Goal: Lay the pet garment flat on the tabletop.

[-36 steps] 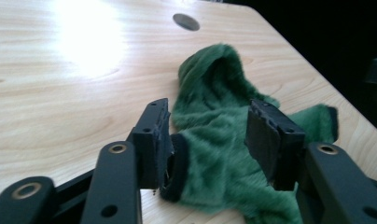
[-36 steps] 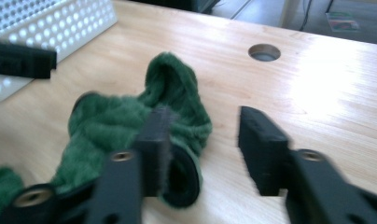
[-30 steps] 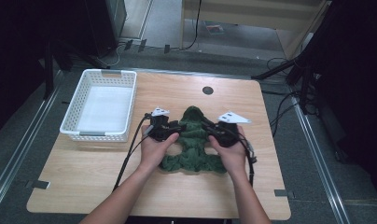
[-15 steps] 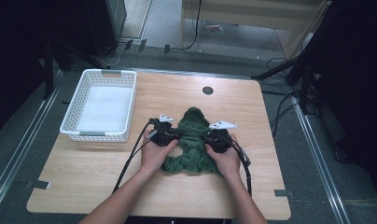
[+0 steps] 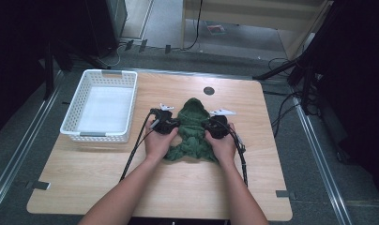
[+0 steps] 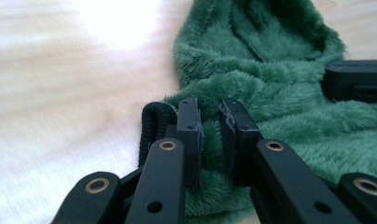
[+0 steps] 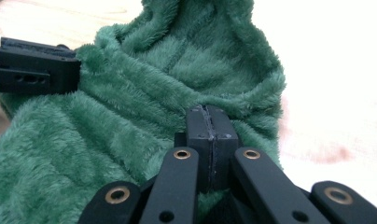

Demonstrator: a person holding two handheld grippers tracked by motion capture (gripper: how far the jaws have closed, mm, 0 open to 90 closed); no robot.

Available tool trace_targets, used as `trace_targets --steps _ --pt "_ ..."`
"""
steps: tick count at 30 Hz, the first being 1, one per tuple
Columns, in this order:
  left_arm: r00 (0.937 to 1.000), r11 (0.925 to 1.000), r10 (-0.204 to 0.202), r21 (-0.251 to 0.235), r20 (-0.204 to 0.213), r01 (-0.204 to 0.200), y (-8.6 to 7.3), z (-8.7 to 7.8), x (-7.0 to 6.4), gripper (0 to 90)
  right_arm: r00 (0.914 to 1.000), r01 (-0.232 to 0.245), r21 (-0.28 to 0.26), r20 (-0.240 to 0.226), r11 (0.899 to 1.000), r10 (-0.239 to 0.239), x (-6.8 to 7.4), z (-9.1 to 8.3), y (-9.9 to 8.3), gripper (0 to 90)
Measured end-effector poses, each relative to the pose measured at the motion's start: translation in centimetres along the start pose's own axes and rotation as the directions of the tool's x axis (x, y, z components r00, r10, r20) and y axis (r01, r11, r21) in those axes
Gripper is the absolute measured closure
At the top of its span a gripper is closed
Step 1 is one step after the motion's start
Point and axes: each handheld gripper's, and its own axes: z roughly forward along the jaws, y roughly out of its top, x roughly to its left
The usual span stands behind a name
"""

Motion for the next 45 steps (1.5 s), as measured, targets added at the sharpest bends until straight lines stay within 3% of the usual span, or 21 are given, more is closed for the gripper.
trace_targets --steps 2,3,6,8,11,14,16,19,22,23,25,26,29,32,33,35,36,39,41,44,45 --pt "0.9999 1.0000 0.006 -0.007 0.014 -0.005 0.1 0.0 0.2 75.9 0.9998 0.018 -0.003 0.007 1.000 -0.018 0.1 0.3 0.3 84.0" --pt "0.9997 0.9999 0.013 -0.009 0.018 -0.013 0.2 -0.2 0.2 66.2 0.9989 0.047 -0.025 -0.005 0.999 -0.047 0.4 -0.1 0.5 69.6" --pt "0.9980 0.9974 0.049 -0.056 0.039 -0.046 0.3 -1.8 0.1 55.3 0.9984 0.053 -0.082 -0.017 0.995 -0.055 0.7 -1.6 1.0 61.0" --pt "0.9984 0.9929 0.037 -0.115 0.042 -0.032 0.2 -3.7 0.0 47.9 0.9982 0.054 -0.138 -0.018 0.989 -0.057 0.9 -3.6 1.2 60.1" --pt "0.9966 0.9874 0.050 -0.153 0.066 -0.040 -0.8 -6.2 -0.8 46.6 0.9961 0.068 -0.156 -0.044 0.985 -0.076 1.9 -6.4 0.1 60.6" --pt "0.9890 0.9922 0.114 -0.062 0.094 -0.109 -2.5 -6.6 -2.2 50.0 0.9898 0.099 -0.069 -0.096 0.993 -0.105 2.9 -7.0 -2.1 60.9" --pt "0.9884 0.9915 0.130 -0.003 0.079 -0.130 -3.6 -5.9 -2.9 49.9 0.9899 0.103 -0.007 -0.098 0.995 -0.103 3.3 -6.5 -3.4 60.8" --pt "0.9890 0.9885 0.143 0.045 0.040 -0.144 -4.9 -5.0 -3.4 50.0 0.9933 0.098 0.024 -0.065 0.995 -0.096 3.7 -5.8 -4.7 63.8" --pt "0.9755 0.9766 0.214 0.033 -0.051 -0.213 -5.8 -4.8 -3.9 53.0 0.9944 0.099 0.032 -0.041 0.995 -0.097 4.0 -5.4 -5.2 74.2" --pt "0.9619 0.9663 0.258 0.024 -0.092 -0.256 -6.1 -4.9 -3.8 61.8 0.9943 0.100 0.027 -0.042 0.995 -0.098 4.0 -5.4 -5.3 77.7" --pt "0.9624 0.9683 0.249 0.013 -0.108 -0.249 -6.3 -5.2 -3.2 81.0 0.9936 0.110 0.034 -0.027 0.993 -0.109 3.9 -5.6 -5.4 81.5" --pt "0.9572 0.9663 0.256 0.007 -0.136 -0.257 -6.4 -5.4 -2.9 88.6 0.9938 0.111 0.038 -0.014 0.993 -0.110 3.8 -5.8 -5.4 82.2" --pt "0.9638 0.9716 0.235 0.000 -0.127 -0.237 -6.6 -5.9 -1.7 90.0 0.9961 0.082 0.030 0.029 0.996 -0.083 2.0 -6.8 -6.0 82.7" --pt "0.9826 0.9831 0.182 -0.009 -0.037 -0.183 -6.7 -6.2 -1.2 86.7 0.9934 0.113 0.021 -0.026 0.993 -0.112 1.7 -7.0 -6.4 81.3" --pt "0.9877 0.9871 0.156 -0.035 0.006 -0.156 -6.8 -6.4 -1.1 72.9 0.9910 0.134 0.024 -0.015 0.991 -0.133 2.3 -7.1 -6.5 81.3" --pt "0.9899 0.9896 0.117 -0.093 0.080 -0.110 -6.9 -6.9 -1.1 66.9 0.9893 0.145 0.019 -0.012 0.989 -0.145 2.7 -7.0 -6.5 81.3" --pt "0.9849 0.9874 0.119 -0.119 0.125 -0.104 -7.0 -7.1 -1.6 61.9 0.9889 0.148 0.016 -0.017 0.989 -0.147 2.9 -6.9 -6.5 81.3" --pt "0.9712 0.9790 0.190 -0.102 0.144 -0.177 -6.9 -6.6 -3.1 49.3 0.9921 0.120 -0.001 -0.038 0.993 -0.120 3.0 -6.5 -6.5 81.1" --pt "0.9615 0.9664 0.256 -0.056 0.102 -0.251 -7.0 -6.0 -4.2 47.2 0.9924 0.115 -0.005 -0.041 0.993 -0.116 2.9 -6.4 -6.4 81.1" --pt "0.9552 0.9562 0.293 -0.016 0.043 -0.292 -7.3 -5.3 -4.9 51.7 0.9916 0.124 -0.007 -0.035 0.992 -0.124 3.0 -6.5 -6.6 81.1" --pt "0.9423 0.9429 0.333 -0.011 0.033 -0.333 -7.5 -5.4 -5.1 58.5 0.9917 0.123 -0.008 -0.036 0.992 -0.123 3.0 -6.5 -6.6 81.2"
